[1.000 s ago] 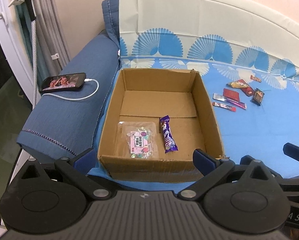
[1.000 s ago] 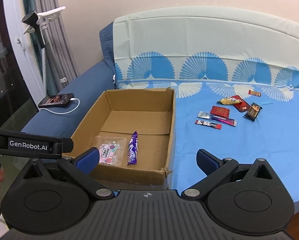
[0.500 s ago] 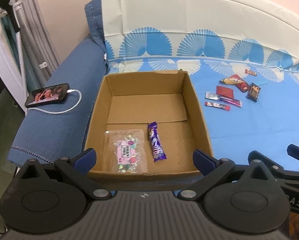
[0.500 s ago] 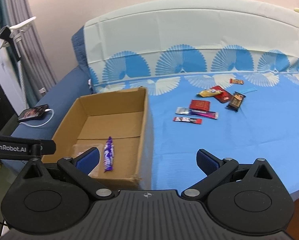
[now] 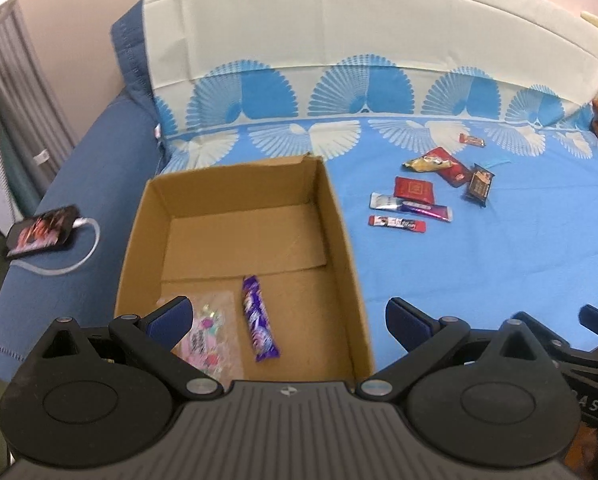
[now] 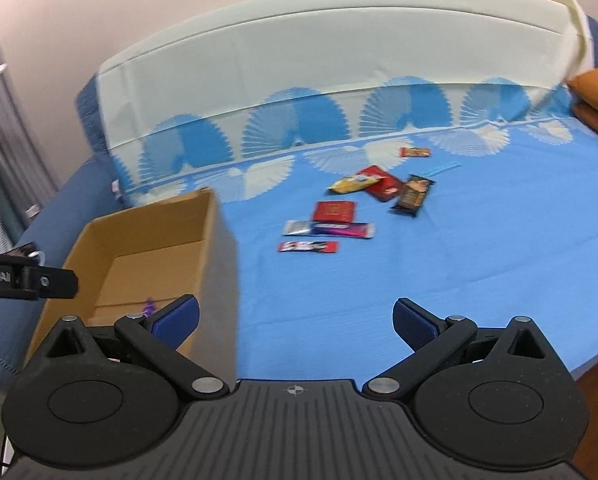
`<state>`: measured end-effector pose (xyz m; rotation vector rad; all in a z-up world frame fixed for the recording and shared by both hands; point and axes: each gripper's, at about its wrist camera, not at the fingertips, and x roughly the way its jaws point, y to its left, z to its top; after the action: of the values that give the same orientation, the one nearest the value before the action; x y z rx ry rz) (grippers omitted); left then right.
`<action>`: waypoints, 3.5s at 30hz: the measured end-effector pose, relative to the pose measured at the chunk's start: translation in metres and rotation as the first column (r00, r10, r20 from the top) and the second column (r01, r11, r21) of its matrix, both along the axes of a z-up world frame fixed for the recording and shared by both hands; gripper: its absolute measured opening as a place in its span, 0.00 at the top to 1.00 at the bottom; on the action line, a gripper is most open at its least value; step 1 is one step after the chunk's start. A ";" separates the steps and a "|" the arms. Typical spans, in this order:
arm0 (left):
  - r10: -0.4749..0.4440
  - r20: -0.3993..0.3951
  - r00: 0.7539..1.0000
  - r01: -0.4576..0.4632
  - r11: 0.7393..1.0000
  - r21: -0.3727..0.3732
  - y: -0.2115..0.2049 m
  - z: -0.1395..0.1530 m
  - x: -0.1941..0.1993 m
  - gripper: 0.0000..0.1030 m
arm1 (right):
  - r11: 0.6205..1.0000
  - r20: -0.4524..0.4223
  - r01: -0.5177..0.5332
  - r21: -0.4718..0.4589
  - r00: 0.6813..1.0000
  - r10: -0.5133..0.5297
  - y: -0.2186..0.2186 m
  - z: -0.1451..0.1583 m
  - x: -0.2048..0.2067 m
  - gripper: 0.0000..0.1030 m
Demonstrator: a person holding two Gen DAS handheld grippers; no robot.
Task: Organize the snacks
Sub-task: 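Grasp the dark biscuit packet with the right tool while the left tool grasps a red packet, then lift the biscuit packet with the right tool while the left tool grasps the yellow bar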
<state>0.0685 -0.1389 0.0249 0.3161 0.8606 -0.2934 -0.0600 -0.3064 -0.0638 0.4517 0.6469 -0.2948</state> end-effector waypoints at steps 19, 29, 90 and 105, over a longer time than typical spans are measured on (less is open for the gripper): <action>-0.214 -0.115 0.970 0.223 0.972 0.072 -0.188 -0.092 0.167 0.00 | 0.979 -0.089 0.203 0.012 0.976 -0.201 -0.148 -0.082 0.067 0.00; -0.316 -0.170 0.933 0.332 0.940 0.076 -0.298 -0.169 0.279 0.00 | 0.978 -0.139 0.206 -0.019 0.969 -0.206 -0.251 -0.156 0.196 0.00; -0.478 -0.178 0.860 0.495 0.866 0.067 -0.440 -0.219 0.337 0.86 | 0.978 -0.142 -0.002 -0.207 0.989 -0.028 -0.255 -0.230 0.231 0.57; -0.256 -0.155 0.954 0.255 0.967 -0.030 -0.165 -0.053 0.166 0.86 | 0.985 -0.116 0.175 0.007 0.978 -0.173 -0.183 -0.120 0.072 0.57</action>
<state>0.2343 -0.3034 -0.0284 0.3998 0.9745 -0.5697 0.0120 -0.4889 -0.1833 0.5116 0.7242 -0.4847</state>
